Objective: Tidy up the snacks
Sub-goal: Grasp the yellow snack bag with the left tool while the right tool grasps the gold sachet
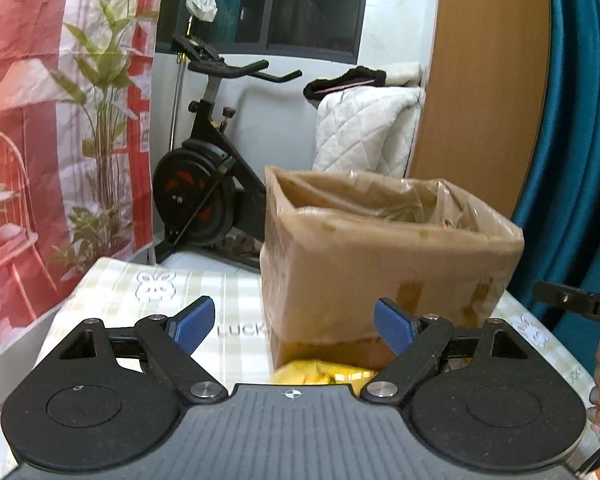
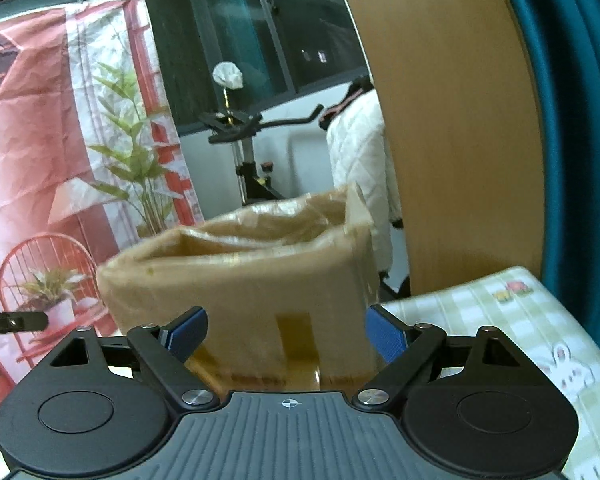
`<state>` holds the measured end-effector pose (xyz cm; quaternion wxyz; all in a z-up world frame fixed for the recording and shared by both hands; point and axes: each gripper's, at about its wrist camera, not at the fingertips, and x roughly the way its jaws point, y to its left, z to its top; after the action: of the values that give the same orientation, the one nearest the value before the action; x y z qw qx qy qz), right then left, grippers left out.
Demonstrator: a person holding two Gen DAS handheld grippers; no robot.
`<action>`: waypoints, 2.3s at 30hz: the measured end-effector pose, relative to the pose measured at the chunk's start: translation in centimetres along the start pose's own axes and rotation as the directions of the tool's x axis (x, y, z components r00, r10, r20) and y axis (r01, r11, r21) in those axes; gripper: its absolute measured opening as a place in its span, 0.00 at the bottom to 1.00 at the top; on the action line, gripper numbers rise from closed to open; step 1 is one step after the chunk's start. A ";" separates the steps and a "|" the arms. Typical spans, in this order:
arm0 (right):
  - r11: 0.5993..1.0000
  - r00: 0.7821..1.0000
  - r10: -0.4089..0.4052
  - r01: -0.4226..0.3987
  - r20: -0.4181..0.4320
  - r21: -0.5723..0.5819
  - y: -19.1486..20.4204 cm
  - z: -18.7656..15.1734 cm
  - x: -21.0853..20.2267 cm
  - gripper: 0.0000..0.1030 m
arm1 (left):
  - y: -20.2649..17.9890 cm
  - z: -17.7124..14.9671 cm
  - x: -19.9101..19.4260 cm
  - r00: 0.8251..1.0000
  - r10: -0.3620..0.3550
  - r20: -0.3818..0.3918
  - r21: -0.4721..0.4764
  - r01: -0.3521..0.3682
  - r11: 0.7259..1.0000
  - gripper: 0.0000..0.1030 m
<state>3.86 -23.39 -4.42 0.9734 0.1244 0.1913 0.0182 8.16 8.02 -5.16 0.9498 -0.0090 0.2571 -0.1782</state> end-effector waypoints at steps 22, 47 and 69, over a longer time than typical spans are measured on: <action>0.996 0.970 -0.072 0.058 -0.234 -0.065 0.9 -9.2 5.9 0.65 | -1.5 -6.5 3.3 0.998 0.043 -0.048 -0.064 -0.046 0.997 0.78; 0.992 0.969 -0.125 0.115 -0.215 -0.059 1.0 -11.4 6.2 0.50 | -0.7 -5.9 4.0 0.996 0.073 -0.044 -0.078 -0.076 0.994 0.78; 0.996 0.974 -0.089 0.087 -0.207 -0.019 1.1 -11.5 5.4 0.50 | 2.2 -6.1 9.7 0.975 -0.008 -0.222 -0.213 -0.041 0.976 0.84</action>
<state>4.47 -19.15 -16.45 0.9485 0.1084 0.2974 -0.0112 13.72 7.22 -15.38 0.9101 -0.0902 0.3791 -0.1412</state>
